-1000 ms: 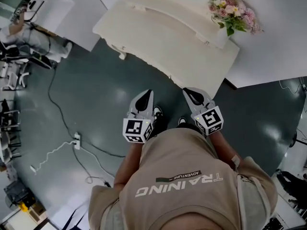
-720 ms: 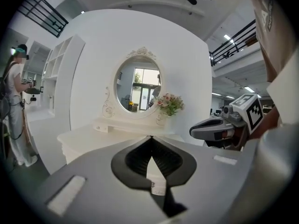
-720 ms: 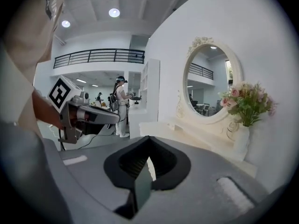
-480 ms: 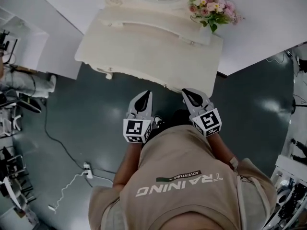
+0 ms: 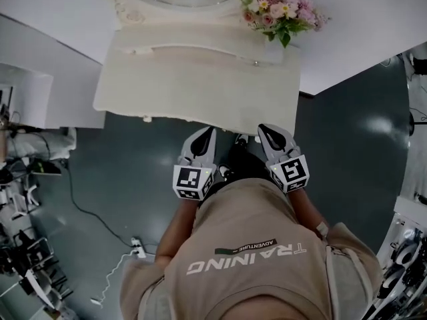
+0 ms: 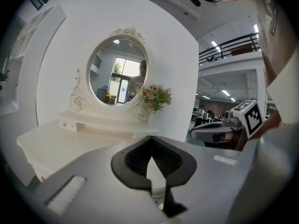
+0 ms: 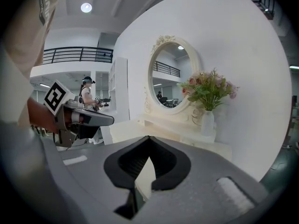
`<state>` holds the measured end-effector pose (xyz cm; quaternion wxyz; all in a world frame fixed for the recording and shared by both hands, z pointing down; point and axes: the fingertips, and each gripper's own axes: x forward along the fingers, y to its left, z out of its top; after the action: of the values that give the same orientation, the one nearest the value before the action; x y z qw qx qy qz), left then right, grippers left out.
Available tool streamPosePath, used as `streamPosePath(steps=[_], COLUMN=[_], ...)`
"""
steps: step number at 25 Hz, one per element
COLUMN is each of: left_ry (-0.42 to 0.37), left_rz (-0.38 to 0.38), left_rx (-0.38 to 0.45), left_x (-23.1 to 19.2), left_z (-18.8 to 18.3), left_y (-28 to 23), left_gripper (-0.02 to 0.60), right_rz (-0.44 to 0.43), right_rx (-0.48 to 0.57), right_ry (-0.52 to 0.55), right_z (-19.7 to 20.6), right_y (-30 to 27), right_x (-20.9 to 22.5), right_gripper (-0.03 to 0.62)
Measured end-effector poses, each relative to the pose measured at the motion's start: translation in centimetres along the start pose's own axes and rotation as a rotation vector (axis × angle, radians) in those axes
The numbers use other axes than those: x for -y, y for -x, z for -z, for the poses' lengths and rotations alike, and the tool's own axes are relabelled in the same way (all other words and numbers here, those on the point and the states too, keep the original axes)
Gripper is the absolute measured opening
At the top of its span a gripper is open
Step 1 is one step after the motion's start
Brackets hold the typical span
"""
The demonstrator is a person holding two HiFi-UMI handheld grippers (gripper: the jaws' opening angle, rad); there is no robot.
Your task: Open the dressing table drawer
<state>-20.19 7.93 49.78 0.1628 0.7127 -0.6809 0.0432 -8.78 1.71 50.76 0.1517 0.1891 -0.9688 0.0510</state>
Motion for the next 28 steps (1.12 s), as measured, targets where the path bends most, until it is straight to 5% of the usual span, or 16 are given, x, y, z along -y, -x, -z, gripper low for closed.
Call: streamPosePath(steps=[11,18,28], left_ry=[-0.096,-0.117,-0.131], left_rz=[0.05,0.117,0.138], left_rx=[-0.056,-0.086,-0.116], left_x=[-2.9,-1.7,-0.5], left_z=[-4.7,-5.6,-5.7], left_y=[-9.5,-15.8,-20.2], left_gripper=[0.018,0.018,0.018], right_rz=[0.11,0.169,0.206], right_rx=[0.071,0.052,0.08], right_ry=[-0.04,0.1,0.02], right_z=[-3.3,-4.2,-4.2], right_y=[-5.2,-5.2,-4.9], right_x=[8.9,13.0,16.0], right_gripper=[0.002,0.002,0.002])
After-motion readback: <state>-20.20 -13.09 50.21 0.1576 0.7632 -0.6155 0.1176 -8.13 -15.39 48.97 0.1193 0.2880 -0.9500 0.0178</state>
